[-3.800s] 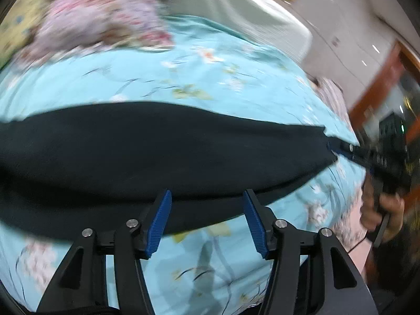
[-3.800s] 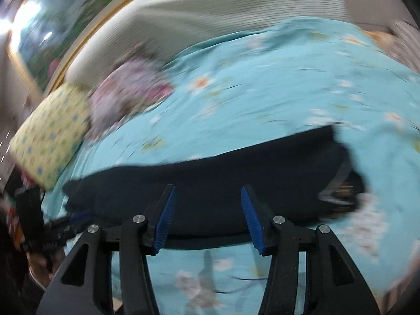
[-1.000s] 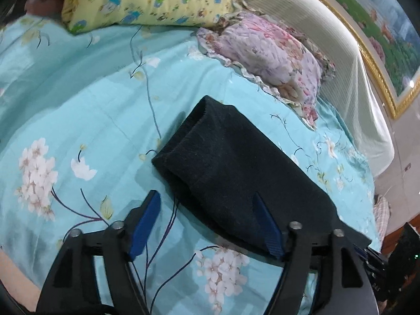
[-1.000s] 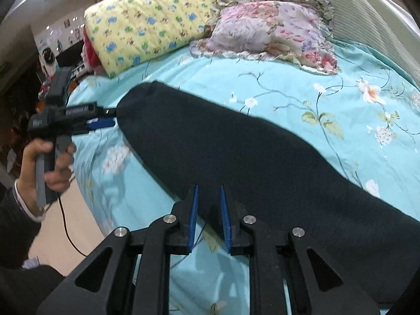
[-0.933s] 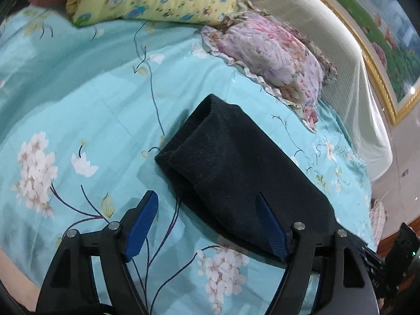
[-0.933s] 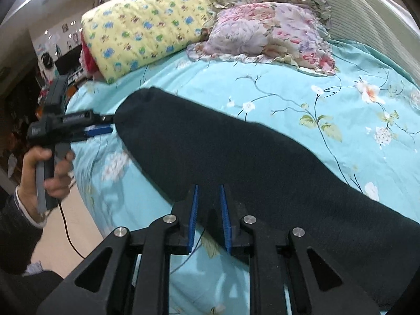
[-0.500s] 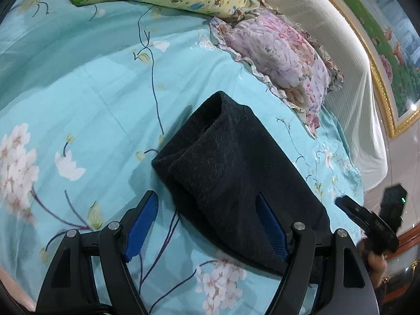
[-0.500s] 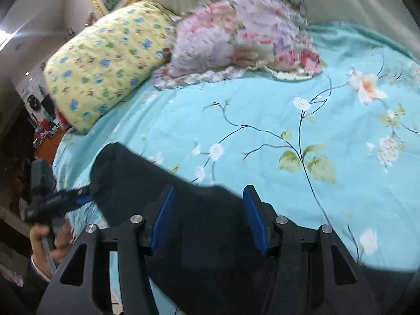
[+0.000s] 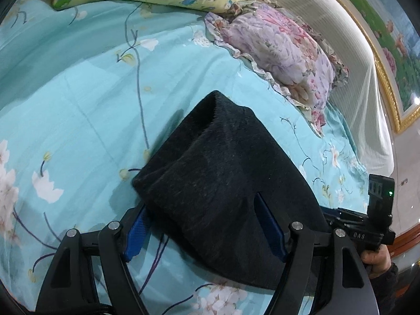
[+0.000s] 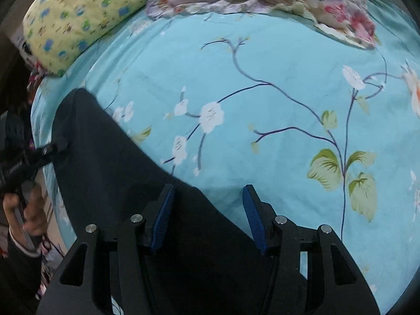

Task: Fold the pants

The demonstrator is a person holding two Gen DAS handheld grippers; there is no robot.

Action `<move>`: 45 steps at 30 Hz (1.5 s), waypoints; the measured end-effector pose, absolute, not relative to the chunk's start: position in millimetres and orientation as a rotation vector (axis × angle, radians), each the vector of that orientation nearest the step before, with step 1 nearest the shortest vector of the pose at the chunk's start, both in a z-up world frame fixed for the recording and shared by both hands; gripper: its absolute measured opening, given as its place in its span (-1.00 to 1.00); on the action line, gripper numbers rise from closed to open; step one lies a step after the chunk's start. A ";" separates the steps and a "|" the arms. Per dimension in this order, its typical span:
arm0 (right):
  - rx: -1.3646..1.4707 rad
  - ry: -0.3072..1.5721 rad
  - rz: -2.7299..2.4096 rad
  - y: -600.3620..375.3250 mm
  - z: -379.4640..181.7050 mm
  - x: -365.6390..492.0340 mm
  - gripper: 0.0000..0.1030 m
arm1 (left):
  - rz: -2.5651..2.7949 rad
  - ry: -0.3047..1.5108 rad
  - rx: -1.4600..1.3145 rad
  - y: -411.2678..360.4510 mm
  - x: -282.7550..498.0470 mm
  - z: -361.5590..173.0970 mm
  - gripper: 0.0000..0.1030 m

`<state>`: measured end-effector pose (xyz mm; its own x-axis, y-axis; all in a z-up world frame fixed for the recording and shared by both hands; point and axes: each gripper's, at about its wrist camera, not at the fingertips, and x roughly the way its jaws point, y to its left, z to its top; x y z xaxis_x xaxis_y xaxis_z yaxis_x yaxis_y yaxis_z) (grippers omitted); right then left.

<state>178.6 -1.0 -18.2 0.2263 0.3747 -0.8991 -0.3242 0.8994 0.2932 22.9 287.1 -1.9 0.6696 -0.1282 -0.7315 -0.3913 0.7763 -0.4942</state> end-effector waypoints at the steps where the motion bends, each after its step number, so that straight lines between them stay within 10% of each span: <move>1: 0.035 1.252 0.495 2.0 -17.8 176.0 -0.22 | 0.164 0.840 -0.673 286.0 24.7 -2.0 0.38; 6: -0.010 1.198 0.489 10.5 -9.5 165.0 -0.69 | 0.126 0.810 -0.680 286.2 24.1 1.0 -0.43; 12: 0.045 1.104 0.449 -0.3 16.5 158.6 -0.75 | 0.062 0.714 -0.664 286.8 4.2 30.1 -0.53; 36: 0.057 1.003 0.386 53.5 -3.8 198.9 -0.77 | 0.188 0.719 -0.597 336.1 -8.5 9.2 -0.44; 45: 0.129 0.911 0.342 32.8 31.7 168.5 0.16 | 0.304 0.643 -0.598 340.3 -42.2 38.5 0.27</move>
<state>168.5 32.8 31.7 0.5635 0.3439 -0.7511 -0.2355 0.9384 0.2530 -42.2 340.3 38.5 0.7649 0.0834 -0.6387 -0.4411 0.7904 -0.4250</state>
